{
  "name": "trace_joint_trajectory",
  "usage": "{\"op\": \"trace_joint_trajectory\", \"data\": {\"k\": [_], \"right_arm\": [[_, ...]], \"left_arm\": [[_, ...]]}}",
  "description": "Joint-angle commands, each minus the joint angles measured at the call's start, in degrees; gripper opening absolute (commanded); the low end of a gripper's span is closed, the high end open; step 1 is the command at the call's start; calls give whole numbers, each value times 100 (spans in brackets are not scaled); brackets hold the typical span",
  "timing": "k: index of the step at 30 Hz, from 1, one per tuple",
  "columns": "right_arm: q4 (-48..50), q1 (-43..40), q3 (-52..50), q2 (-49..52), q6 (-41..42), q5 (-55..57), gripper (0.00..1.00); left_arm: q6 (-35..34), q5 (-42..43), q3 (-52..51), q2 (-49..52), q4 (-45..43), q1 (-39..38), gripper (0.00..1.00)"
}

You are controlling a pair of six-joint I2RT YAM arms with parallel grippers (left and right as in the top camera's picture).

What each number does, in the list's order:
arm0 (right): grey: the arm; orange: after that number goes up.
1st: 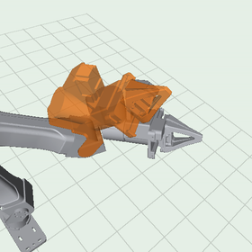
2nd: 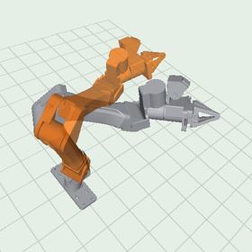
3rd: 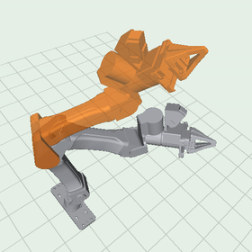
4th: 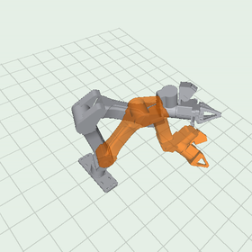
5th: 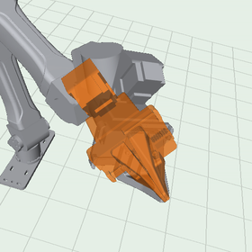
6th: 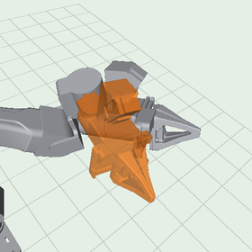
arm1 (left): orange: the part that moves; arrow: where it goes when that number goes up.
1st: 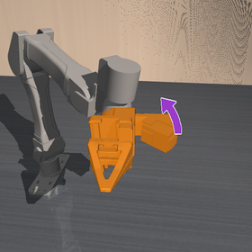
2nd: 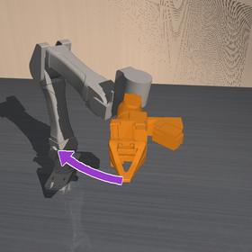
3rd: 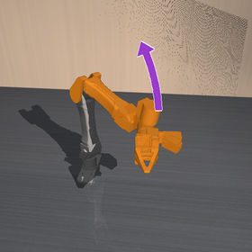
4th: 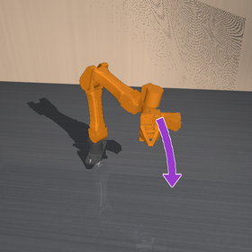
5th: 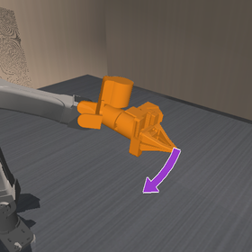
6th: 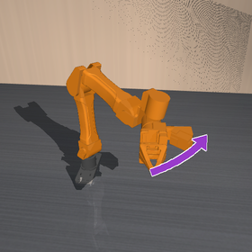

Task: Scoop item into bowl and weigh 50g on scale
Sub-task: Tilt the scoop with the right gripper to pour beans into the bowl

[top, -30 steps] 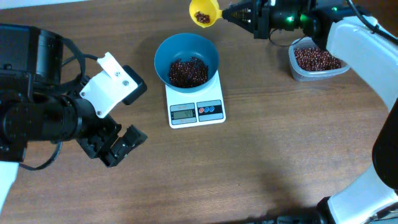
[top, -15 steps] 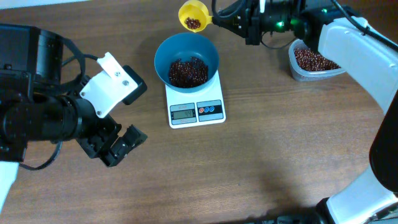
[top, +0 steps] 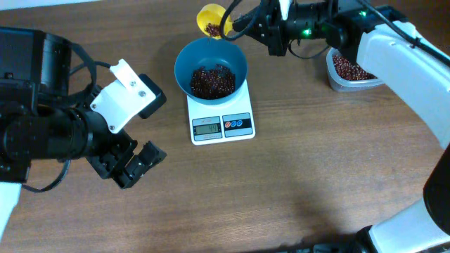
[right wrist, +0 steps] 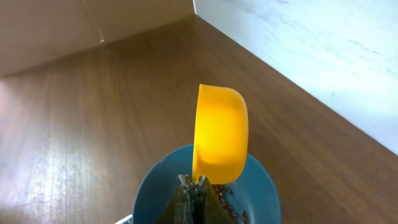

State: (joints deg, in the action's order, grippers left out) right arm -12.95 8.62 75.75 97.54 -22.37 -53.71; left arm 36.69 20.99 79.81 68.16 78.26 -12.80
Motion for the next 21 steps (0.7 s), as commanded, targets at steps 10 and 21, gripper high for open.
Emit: {"op": "trace_joint_trajectory", "data": {"k": [10, 21], "right_arm": [[-590, 118, 44, -503, -597, 942, 4], [-872, 299, 74, -638, -634, 1193, 4]], "left_arm": [[111, 24, 4, -13, -9, -22, 99], [111, 22, 4, -13, -9, -22, 99]]}}
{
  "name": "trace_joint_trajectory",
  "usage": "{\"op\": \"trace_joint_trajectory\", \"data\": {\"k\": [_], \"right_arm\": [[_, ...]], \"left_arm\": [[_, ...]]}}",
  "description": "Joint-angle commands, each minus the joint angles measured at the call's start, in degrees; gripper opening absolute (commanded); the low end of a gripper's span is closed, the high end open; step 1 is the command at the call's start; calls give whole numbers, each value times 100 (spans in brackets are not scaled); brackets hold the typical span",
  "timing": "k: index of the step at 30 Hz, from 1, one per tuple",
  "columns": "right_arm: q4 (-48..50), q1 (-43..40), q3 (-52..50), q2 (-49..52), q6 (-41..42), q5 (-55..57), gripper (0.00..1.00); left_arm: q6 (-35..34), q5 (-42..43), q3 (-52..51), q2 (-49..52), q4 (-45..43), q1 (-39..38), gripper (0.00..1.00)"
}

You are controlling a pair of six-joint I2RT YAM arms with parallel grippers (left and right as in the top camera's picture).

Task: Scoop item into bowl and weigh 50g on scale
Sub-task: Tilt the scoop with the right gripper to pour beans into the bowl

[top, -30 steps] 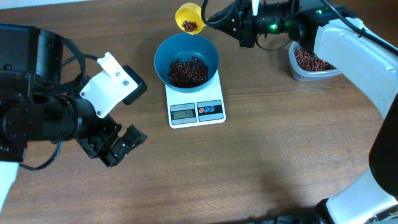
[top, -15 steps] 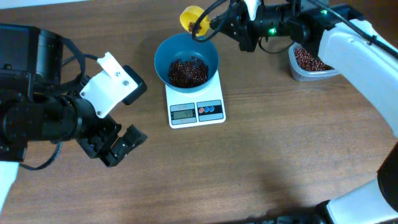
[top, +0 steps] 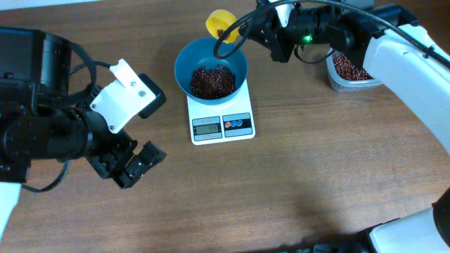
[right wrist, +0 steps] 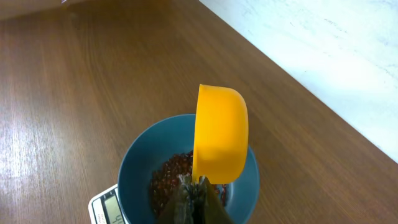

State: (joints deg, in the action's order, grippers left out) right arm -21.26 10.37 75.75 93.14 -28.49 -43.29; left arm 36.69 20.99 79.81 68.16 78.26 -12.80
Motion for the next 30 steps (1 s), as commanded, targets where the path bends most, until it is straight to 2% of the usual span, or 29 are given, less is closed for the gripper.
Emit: {"op": "trace_joint_trajectory", "data": {"k": [1, 9, 12, 30], "right_arm": [[-63, 125, 70, -138, -22, 181, 4], [-61, 212, 122, -129, -20, 55, 4], [-343, 286, 129, -138, -20, 490, 4], [-409, 793, 271, -188, -22, 1322, 4]], "left_arm": [[111, 24, 4, -13, -9, -22, 99], [109, 24, 4, -13, -9, -22, 99], [109, 24, 4, -13, -9, -22, 99], [111, 24, 4, -13, -9, -22, 99]]}}
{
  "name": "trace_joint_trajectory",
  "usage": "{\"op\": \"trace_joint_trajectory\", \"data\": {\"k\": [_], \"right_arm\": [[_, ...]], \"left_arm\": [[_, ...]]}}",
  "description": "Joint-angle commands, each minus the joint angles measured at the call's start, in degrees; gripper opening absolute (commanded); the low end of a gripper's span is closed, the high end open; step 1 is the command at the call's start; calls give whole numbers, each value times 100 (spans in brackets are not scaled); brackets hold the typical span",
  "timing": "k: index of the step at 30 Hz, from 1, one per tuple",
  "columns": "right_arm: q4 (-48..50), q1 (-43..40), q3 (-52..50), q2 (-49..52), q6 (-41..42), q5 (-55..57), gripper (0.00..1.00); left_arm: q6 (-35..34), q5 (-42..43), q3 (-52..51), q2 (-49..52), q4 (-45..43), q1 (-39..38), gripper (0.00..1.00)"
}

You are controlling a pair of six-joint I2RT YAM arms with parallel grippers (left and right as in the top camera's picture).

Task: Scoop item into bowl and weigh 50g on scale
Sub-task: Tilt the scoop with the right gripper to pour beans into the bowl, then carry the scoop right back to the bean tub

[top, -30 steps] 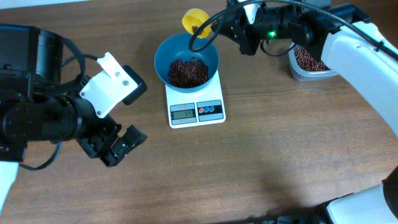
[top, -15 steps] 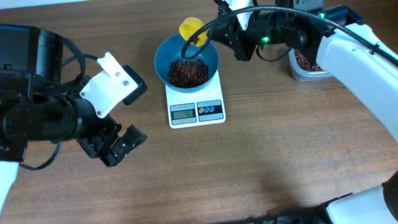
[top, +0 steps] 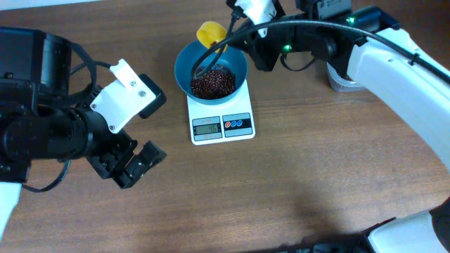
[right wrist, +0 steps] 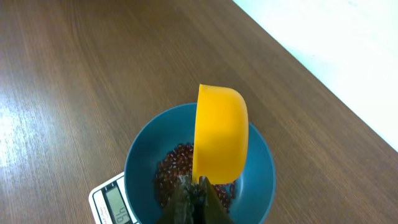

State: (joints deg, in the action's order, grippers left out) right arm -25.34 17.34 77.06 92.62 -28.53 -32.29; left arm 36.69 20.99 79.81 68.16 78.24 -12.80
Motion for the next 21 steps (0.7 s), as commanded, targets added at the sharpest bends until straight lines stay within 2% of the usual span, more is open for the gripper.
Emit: {"op": "trace_joint_trajectory", "data": {"k": [1, 15, 17, 21], "right_arm": [[9, 116, 140, -136, -15, 284, 4], [70, 188, 140, -136, -173, 632, 4], [94, 190, 140, -136, -173, 955, 4], [625, 188, 140, -155, -164, 1154, 4]], "left_arm": [[111, 24, 4, -13, -7, -22, 99], [109, 24, 4, -13, -7, -22, 99], [109, 24, 4, -13, -7, -22, 99], [109, 24, 4, -13, -7, -22, 99]]}}
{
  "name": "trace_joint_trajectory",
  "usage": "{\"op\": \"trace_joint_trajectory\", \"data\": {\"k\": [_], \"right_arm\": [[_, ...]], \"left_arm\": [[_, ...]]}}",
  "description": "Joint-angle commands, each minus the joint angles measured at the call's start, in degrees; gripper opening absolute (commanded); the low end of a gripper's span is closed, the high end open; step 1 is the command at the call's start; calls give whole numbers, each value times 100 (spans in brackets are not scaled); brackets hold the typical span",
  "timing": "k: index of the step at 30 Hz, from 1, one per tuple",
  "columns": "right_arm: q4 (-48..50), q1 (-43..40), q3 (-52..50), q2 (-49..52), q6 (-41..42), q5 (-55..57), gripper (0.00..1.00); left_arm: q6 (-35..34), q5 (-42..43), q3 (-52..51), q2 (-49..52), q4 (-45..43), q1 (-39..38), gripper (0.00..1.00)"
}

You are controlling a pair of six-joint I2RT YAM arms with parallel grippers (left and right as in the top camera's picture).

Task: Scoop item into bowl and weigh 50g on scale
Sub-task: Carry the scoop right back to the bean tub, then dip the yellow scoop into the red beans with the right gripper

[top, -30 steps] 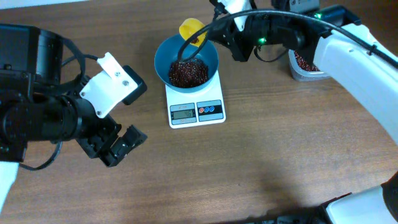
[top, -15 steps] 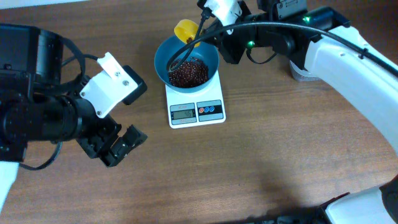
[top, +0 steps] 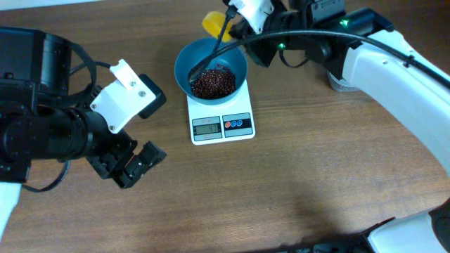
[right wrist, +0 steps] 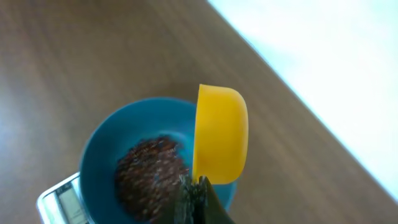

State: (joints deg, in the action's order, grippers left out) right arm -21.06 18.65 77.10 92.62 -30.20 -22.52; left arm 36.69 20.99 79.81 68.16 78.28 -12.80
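The blue bowl (top: 211, 67) stands on the white scale (top: 221, 121) with a heap of dark red beans (top: 213, 81) in it. My right gripper (top: 240, 27) is shut on the handle of the yellow scoop (top: 214, 21), which hangs just past the bowl's far rim. In the blurred right wrist view the scoop (right wrist: 220, 134) is on edge, its back to the camera, above the bowl (right wrist: 106, 146), with the gripper (right wrist: 196, 191) below. The scoop's inside is hidden. My left gripper (top: 140, 166) rests open and empty at the left.
A clear tub of beans (top: 336, 83) stands at the back right, mostly hidden under my right arm. The scale's display (top: 207, 127) faces the front. My bulky left arm (top: 63, 119) fills the left side of the table.
My right gripper has moved the scoop a little away from the bowl's far rim, towards the back. The wrist view has swung, so the bowl now sits left of the scoop.
The scoop was first tipped over the bowl's far rim with beans showing inside it. It then showed only its yellow back near that rim, then sat lower against the rim, and now hangs just behind the bowl. My left arm stayed still.
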Motion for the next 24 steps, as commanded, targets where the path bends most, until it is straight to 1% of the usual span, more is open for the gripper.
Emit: {"op": "trace_joint_trajectory", "data": {"k": [1, 5, 6, 8, 9, 11, 12, 15, 19, 20, 22, 24], "right_arm": [[195, 57, 136, -164, 24, 140, 4], [70, 57, 136, -162, 68, -122, 4], [151, 37, 136, -164, 201, -118, 4], [614, -155, 136, -184, 1032, -122, 4], [737, -256, 136, -221, 1224, -120, 4], [667, -487, 136, -374, 1272, -72, 4], [420, -619, 136, -463, 1270, 92, 4], [-1093, -1169, 136, -647, 1268, 1808, 4], [-2164, -1836, 133, -638, 1268, 3185, 4], [-2400, -2070, 133, -614, 1270, 3364, 4], [-2693, -2380, 129, -549, 1272, 3368, 4], [-2734, -2583, 125, -437, 1272, 3348, 4]], "left_arm": [[111, 24, 4, -13, -11, -22, 99], [109, 24, 4, -13, -11, -22, 99], [109, 24, 4, -13, -11, -22, 99], [109, 24, 4, -13, -11, -22, 99], [111, 24, 4, -13, -11, -22, 99], [111, 24, 4, -13, -11, -22, 99], [111, 24, 4, -13, -11, -22, 99], [111, 24, 4, -13, -11, -22, 99], [111, 24, 4, -13, -11, -22, 99], [111, 24, 4, -13, -11, -22, 99], [109, 24, 4, -13, -11, -22, 99], [111, 24, 4, -13, -11, -22, 99]]}}
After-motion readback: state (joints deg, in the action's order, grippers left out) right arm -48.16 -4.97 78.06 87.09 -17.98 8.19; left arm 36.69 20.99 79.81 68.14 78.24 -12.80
